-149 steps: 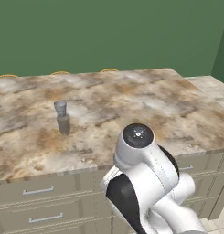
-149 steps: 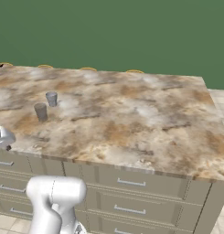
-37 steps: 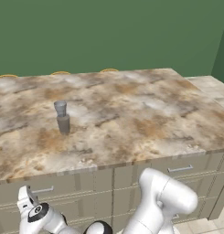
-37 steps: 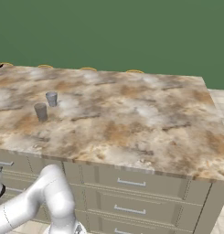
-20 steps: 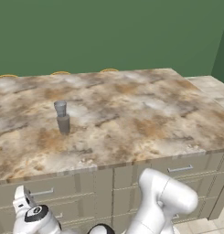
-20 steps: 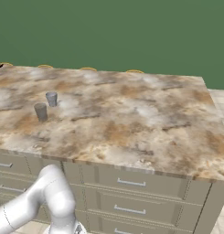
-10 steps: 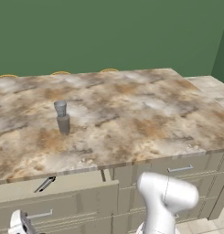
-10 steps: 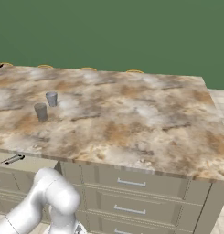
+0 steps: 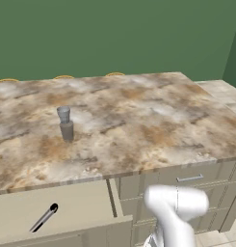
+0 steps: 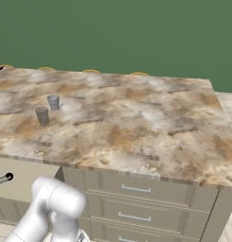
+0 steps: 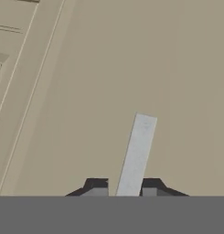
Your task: Take the tongs from the drawer on the left and place them on the dining counter next to the tray containing the kebab skewer.
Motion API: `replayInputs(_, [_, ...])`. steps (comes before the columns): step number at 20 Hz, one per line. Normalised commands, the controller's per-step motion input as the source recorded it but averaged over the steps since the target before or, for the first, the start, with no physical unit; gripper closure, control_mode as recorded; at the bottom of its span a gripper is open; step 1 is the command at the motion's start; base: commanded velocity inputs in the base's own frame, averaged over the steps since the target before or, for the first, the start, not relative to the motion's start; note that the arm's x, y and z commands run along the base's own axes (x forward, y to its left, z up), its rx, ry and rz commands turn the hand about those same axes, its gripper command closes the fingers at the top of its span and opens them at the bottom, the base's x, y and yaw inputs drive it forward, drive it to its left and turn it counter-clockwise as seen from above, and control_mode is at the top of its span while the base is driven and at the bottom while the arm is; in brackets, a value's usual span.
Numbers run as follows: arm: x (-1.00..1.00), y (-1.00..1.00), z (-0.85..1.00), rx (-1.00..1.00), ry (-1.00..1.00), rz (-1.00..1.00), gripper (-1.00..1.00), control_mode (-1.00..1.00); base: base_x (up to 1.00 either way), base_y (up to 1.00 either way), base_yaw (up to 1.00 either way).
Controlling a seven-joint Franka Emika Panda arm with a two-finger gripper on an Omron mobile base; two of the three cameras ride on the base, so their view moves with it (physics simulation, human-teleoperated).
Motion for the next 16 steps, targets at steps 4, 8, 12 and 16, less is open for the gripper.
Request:
replayInputs(4, [-1.00, -0.51, -0.33, 0.00, -0.01, 0.01, 1.00, -1.00, 0.00, 0.00, 0.00])
replayInputs(8, [-1.00, -0.47, -0.24, 0.01, 0.00, 0.00, 1.00, -1.00, 0.00, 0.00, 0.00])
replayInputs(12, [-1.00, -0.25, -0.07, 0.00, 0.00, 0.00, -1.00, -1.00, 0.00, 0.00, 0.00])
replayInputs(16, [-1.00, -0.10, 0.07, 0.02, 0.00, -0.05, -1.00, -1.00, 0.00, 0.00, 0.00])
